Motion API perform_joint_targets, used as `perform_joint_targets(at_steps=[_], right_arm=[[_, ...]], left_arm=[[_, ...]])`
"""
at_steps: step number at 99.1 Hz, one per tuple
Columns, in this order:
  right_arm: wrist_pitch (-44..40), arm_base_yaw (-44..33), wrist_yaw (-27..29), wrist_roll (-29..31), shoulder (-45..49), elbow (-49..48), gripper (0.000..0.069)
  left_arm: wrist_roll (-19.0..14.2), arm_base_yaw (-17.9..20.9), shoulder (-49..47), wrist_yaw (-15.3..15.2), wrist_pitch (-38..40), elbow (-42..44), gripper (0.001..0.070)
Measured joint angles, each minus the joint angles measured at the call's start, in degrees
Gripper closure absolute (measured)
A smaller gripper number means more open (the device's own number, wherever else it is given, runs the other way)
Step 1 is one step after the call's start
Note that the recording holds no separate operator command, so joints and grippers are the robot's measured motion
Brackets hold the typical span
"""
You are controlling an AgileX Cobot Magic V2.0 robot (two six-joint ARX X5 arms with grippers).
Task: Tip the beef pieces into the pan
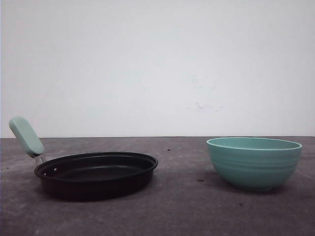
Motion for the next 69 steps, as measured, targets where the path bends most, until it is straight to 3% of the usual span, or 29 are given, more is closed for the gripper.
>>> perform_joint_targets(at_steps=[21,47,69], right_arm=[[-0.92,0.00,-0.07,3.54,0.76,7.80,0.0681],[-10.69,0.00,-0.09,0.96,9.99,25.86,0.0681],[-12.15,0.00,-2.75,-1.90,15.82,38.60,0.0681]], left_arm=[[-2.19,0.00,5.38,2.80,0.22,11.98,0.0687],[3.85,0.00,22.23,5.14,-4.59,30.80,0.0687],[4.42,0.00,31.87,8.37,-3.13,41.20,0.0687]])
